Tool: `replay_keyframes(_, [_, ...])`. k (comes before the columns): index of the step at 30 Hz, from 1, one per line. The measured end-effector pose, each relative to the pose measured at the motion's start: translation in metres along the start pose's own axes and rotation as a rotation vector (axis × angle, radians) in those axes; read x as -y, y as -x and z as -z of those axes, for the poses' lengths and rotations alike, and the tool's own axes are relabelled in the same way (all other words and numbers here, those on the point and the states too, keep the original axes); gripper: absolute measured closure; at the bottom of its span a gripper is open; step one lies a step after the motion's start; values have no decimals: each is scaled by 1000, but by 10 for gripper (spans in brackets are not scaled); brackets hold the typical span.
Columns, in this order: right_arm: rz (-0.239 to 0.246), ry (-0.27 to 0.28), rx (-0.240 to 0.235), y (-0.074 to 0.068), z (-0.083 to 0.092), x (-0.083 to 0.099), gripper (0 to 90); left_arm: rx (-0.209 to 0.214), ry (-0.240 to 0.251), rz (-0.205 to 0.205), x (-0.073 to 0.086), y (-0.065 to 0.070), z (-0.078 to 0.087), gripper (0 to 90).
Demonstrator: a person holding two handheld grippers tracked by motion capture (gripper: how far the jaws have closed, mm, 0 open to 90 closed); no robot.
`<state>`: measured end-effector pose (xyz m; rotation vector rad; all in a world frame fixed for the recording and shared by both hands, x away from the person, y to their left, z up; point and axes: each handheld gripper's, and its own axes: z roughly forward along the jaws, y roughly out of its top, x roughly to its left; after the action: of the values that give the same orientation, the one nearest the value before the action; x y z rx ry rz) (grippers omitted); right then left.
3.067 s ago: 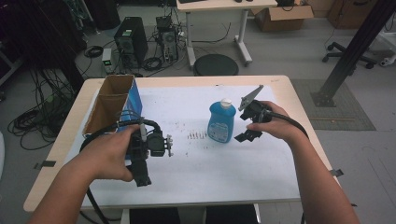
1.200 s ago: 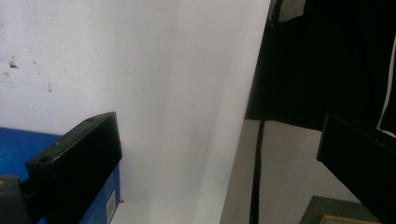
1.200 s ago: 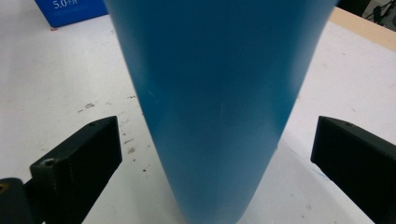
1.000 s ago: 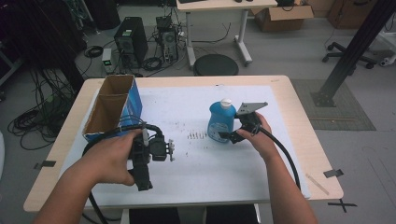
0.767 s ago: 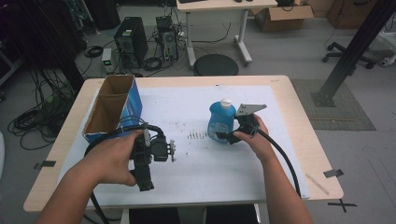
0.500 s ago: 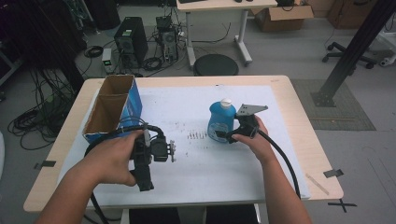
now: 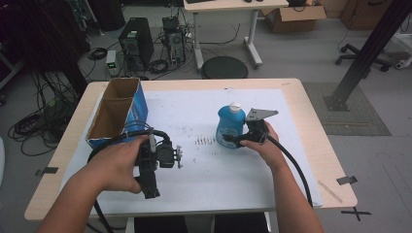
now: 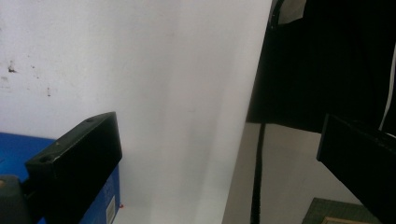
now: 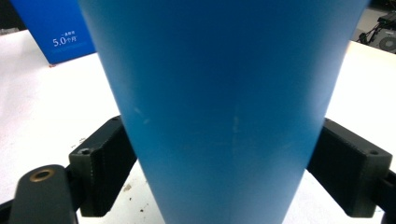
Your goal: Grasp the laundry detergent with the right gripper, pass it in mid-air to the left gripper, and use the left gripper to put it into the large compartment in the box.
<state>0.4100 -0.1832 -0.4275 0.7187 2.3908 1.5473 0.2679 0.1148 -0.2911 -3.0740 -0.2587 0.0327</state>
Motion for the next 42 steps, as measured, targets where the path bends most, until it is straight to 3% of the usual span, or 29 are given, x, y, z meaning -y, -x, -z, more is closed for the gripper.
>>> replay_keyframes(20, [0, 6, -9, 1, -1, 1, 246, -3, -2, 0, 0, 0, 0, 4])
replay_keyframes(42, [30, 14, -8, -1, -2, 0, 429, -1, -4, 7, 2, -1, -1, 4])
